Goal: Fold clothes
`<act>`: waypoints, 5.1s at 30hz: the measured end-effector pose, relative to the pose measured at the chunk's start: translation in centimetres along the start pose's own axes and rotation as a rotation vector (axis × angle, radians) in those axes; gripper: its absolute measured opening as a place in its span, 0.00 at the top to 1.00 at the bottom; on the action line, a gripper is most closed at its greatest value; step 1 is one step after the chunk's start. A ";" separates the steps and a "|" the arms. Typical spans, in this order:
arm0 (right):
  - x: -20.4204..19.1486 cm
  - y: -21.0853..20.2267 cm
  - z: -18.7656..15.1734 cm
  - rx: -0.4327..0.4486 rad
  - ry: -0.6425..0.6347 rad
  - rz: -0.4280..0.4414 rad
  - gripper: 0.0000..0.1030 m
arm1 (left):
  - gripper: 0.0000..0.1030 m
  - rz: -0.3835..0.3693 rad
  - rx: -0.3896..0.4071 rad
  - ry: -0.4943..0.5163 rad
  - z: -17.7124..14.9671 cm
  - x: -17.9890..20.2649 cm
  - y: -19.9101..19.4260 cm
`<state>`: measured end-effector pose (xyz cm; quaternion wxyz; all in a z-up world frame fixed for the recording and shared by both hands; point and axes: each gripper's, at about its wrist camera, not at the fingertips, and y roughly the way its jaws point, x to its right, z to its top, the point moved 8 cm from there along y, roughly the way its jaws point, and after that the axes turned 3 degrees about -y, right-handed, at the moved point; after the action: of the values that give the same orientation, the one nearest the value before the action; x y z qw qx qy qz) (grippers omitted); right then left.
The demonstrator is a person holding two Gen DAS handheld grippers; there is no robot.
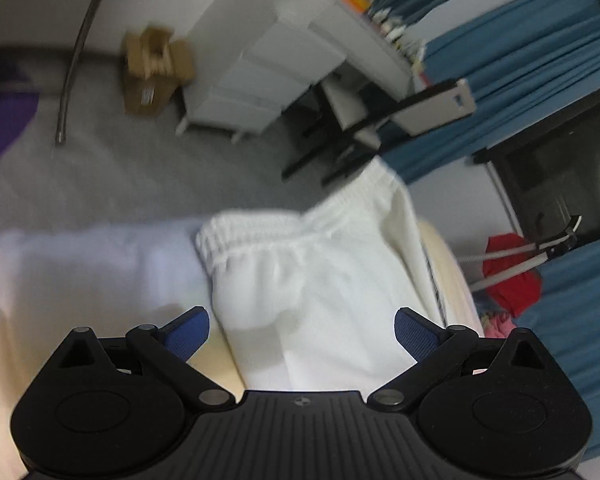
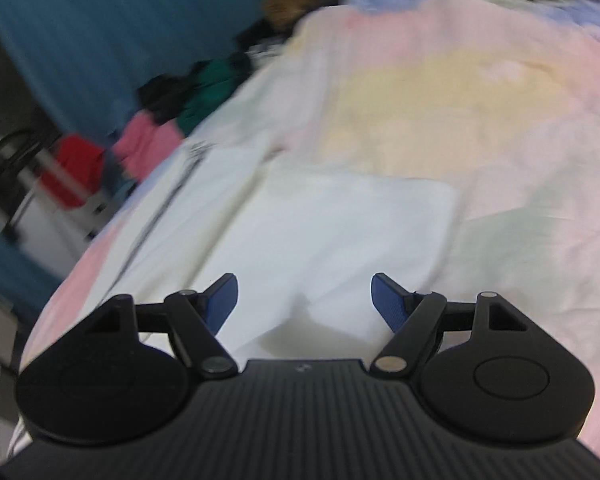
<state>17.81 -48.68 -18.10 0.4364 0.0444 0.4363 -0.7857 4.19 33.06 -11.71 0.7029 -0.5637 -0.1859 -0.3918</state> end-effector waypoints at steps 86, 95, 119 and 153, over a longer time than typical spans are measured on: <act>-18.1 19.5 11.7 0.093 -0.139 0.179 0.36 | 0.21 -0.163 -0.088 0.363 6.1 22.7 22.8; -9.3 14.0 4.5 -0.032 0.180 0.293 0.34 | 0.20 -0.200 -0.237 -0.088 2.4 11.5 19.9; -7.1 15.4 8.2 0.124 0.293 0.253 0.90 | 0.90 -0.158 0.086 0.010 7.4 16.4 16.7; 4.7 5.4 0.5 0.045 0.478 0.201 0.90 | 0.21 0.108 0.060 0.818 -1.1 7.1 -5.3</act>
<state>18.97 -53.35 -23.41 0.3958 0.2815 0.5027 -0.7151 4.40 29.30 -3.58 0.7544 -0.3498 0.1275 -0.5406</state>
